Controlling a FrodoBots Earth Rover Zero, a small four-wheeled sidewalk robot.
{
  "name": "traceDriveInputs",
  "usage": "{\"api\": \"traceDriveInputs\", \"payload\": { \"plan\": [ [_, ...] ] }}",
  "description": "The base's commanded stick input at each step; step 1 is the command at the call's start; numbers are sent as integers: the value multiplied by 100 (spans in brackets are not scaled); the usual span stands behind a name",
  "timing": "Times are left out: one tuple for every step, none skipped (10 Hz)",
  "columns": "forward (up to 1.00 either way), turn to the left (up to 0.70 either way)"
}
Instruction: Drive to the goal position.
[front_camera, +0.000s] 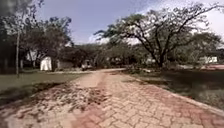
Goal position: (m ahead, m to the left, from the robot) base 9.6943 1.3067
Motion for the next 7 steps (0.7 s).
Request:
{"api": "traceDriveInputs", "payload": {
  "plan": [
    [70, 0],
    [70, 0],
    [70, 0],
    [70, 0],
    [70, 0],
    [70, 0],
    [70, 0]
  ]
}}
